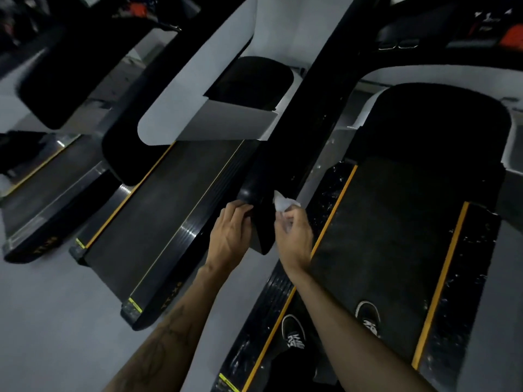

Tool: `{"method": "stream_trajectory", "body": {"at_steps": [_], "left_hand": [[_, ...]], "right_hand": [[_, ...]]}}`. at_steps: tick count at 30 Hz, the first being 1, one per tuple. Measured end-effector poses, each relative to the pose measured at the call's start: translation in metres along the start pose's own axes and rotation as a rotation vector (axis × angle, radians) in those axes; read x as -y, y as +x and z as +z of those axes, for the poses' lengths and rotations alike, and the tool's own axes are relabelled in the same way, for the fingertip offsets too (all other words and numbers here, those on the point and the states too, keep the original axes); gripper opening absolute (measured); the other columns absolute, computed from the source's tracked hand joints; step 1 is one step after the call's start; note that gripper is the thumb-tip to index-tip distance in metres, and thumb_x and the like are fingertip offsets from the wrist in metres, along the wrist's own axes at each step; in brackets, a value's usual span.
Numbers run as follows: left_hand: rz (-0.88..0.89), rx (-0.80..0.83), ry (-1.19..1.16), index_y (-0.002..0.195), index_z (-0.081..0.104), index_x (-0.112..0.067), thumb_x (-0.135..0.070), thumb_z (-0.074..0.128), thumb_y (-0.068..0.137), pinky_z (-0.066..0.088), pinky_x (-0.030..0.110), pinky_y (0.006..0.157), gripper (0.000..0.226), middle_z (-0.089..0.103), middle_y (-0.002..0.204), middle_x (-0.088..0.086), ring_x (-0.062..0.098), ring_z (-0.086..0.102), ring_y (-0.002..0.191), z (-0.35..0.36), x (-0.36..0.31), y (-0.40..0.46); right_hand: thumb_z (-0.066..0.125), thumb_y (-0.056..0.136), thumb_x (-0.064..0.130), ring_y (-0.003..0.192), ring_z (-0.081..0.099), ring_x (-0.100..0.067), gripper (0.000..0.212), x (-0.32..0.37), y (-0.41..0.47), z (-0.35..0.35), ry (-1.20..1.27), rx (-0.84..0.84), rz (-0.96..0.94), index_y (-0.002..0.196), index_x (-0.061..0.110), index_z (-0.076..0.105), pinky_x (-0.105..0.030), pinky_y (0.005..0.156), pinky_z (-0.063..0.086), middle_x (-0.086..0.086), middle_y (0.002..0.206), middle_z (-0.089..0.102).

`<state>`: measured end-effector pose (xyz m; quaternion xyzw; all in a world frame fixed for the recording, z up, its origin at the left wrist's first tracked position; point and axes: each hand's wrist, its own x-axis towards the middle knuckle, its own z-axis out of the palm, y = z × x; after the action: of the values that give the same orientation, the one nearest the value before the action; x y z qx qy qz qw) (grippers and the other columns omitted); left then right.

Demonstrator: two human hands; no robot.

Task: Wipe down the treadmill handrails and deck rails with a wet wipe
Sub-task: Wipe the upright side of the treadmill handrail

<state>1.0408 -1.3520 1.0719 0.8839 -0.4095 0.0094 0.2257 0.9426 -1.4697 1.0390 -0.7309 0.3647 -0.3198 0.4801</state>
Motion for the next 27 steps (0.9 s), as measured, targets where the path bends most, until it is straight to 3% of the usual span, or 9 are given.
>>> {"method": "stream_trajectory", "body": {"at_steps": [3, 7, 11, 15, 18, 21, 27], "left_hand": [[0.015, 0.094, 0.009, 0.145, 0.053, -0.008, -0.013, 0.053, 0.104, 0.043, 0.036, 0.111, 0.041, 0.046, 0.154, 0.007, 0.024, 0.048, 0.136, 0.004, 0.018, 0.006], [0.074, 0.188, 0.016, 0.155, 0.042, -0.012, -0.016, 0.043, 0.108, 0.026, 0.031, 0.123, 0.047, 0.026, 0.169, 0.000, 0.014, 0.026, 0.154, 0.009, 0.036, 0.011], [0.156, 0.176, 0.034, 0.151, 0.049, -0.008, -0.018, 0.033, 0.104, 0.034, 0.039, 0.122, 0.050, 0.034, 0.165, 0.006, 0.022, 0.033, 0.151, 0.007, 0.044, 0.015], [0.194, 0.118, 0.032, 0.142, 0.058, -0.009, -0.019, 0.036, 0.101, 0.046, 0.036, 0.110, 0.048, 0.049, 0.153, 0.008, 0.027, 0.049, 0.135, 0.004, 0.046, 0.023], [0.222, 0.076, 0.037, 0.133, 0.063, -0.005, -0.005, 0.049, 0.101, 0.051, 0.043, 0.102, 0.035, 0.057, 0.139, 0.013, 0.031, 0.055, 0.123, 0.007, 0.046, 0.036], [0.227, 0.085, 0.062, 0.138, 0.060, -0.005, -0.008, 0.052, 0.104, 0.050, 0.045, 0.101, 0.035, 0.056, 0.141, 0.014, 0.031, 0.056, 0.122, 0.007, 0.043, 0.053], [0.257, 0.181, 0.001, 0.144, 0.055, -0.003, -0.016, 0.036, 0.108, 0.036, 0.047, 0.120, 0.043, 0.040, 0.161, 0.011, 0.027, 0.036, 0.151, 0.013, 0.037, 0.076]], "right_hand": [[0.065, 0.100, 0.017, 0.083, 0.062, -0.009, 0.009, 0.004, -0.015, 0.029, 0.012, 0.130, 0.007, 0.097, 0.013, 0.058, -0.013, 0.066, 0.045, 0.004, 0.094, 0.063], [0.063, 0.101, 0.013, 0.104, 0.061, -0.018, 0.009, -0.002, -0.037, 0.049, -0.002, 0.114, -0.010, 0.109, 0.010, 0.061, -0.039, 0.086, 0.055, -0.002, 0.110, 0.062], [0.061, 0.100, 0.007, 0.141, 0.045, -0.027, 0.043, -0.003, -0.049, 0.058, -0.080, 0.165, 0.084, 0.142, 0.012, 0.054, -0.052, 0.114, 0.039, -0.008, 0.146, 0.053], [0.052, 0.106, 0.021, 0.154, 0.016, -0.007, 0.062, 0.002, -0.038, 0.068, -0.077, 0.136, 0.120, 0.162, 0.018, 0.025, -0.034, 0.125, 0.018, -0.004, 0.167, 0.028], [0.047, 0.109, 0.030, 0.146, -0.001, 0.019, 0.063, -0.004, -0.038, 0.072, 0.011, 0.188, 0.132, 0.164, 0.022, 0.016, -0.012, 0.117, 0.001, 0.017, 0.165, 0.012], [0.045, 0.109, 0.035, 0.155, 0.003, 0.004, 0.063, -0.011, -0.061, 0.075, 0.074, 0.257, 0.134, 0.164, 0.029, 0.014, -0.024, 0.120, 0.004, 0.025, 0.165, 0.006], [0.042, 0.105, 0.041, 0.148, 0.022, -0.011, 0.065, -0.009, -0.036, 0.078, 0.049, 0.184, 0.101, 0.164, 0.035, 0.015, -0.033, 0.117, 0.025, 0.018, 0.170, 0.010]]}}
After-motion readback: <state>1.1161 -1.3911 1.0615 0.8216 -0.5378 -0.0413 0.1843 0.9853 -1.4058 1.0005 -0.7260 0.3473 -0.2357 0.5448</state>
